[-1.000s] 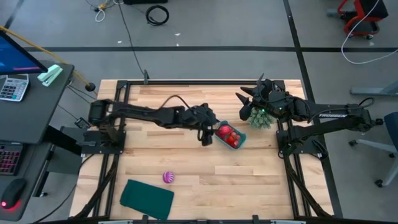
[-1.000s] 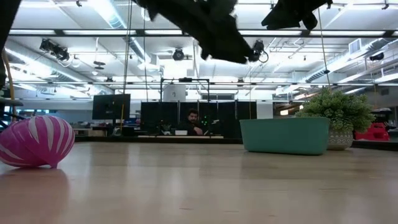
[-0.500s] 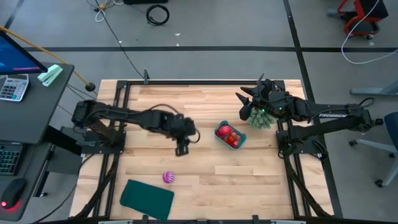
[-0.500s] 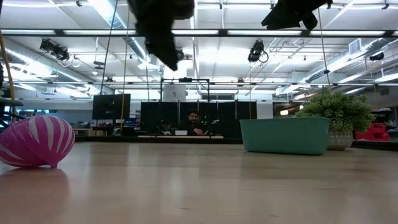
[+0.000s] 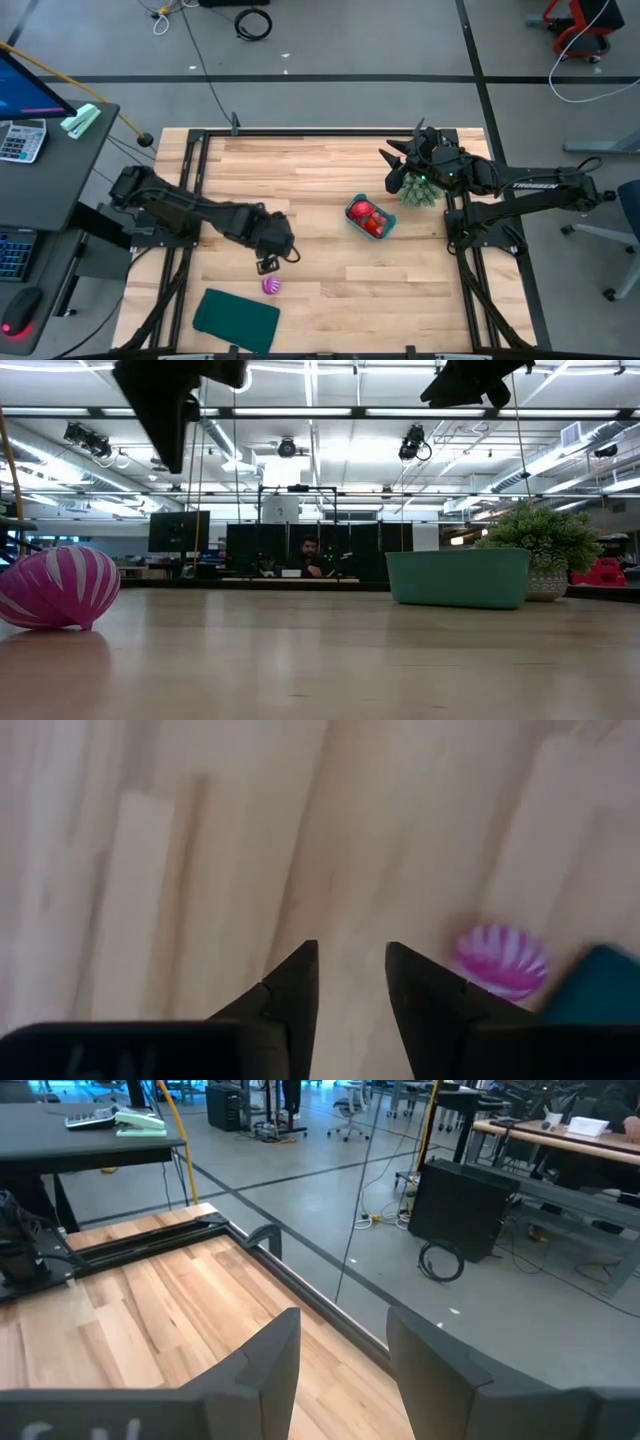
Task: Pick and placing Produce into tupperware
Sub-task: Put the onion into the green bin
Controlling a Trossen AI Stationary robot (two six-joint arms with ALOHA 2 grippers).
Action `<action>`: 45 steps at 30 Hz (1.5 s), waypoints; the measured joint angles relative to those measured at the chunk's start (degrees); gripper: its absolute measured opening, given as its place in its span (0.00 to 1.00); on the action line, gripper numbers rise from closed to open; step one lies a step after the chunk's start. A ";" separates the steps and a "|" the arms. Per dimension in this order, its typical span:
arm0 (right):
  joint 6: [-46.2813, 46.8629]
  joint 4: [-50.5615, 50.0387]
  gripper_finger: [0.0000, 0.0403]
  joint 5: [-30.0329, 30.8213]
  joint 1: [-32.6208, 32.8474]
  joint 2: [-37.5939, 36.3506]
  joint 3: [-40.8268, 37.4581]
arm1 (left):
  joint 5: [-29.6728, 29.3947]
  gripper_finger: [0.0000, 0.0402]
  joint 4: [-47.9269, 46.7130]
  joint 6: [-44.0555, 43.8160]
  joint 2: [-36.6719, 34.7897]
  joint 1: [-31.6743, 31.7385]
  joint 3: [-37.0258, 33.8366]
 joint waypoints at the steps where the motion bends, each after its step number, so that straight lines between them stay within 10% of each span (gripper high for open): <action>1: 0.02 -0.02 0.40 0.02 -0.02 0.00 0.00 | -1.39 0.31 -1.52 -1.55 0.00 -0.66 0.00; 18: 0.04 -0.24 0.40 0.02 0.00 0.02 0.00 | -18.08 0.24 -12.02 -28.15 -23.98 -10.31 -11.36; 32: 0.87 0.11 0.40 0.00 0.00 0.02 -0.02 | -18.55 0.21 52.33 -26.58 -37.07 -11.18 -50.21; 45: 1.46 0.10 0.40 0.01 -0.01 0.02 -0.02 | -18.72 0.21 56.51 -26.16 -35.06 -9.27 -59.75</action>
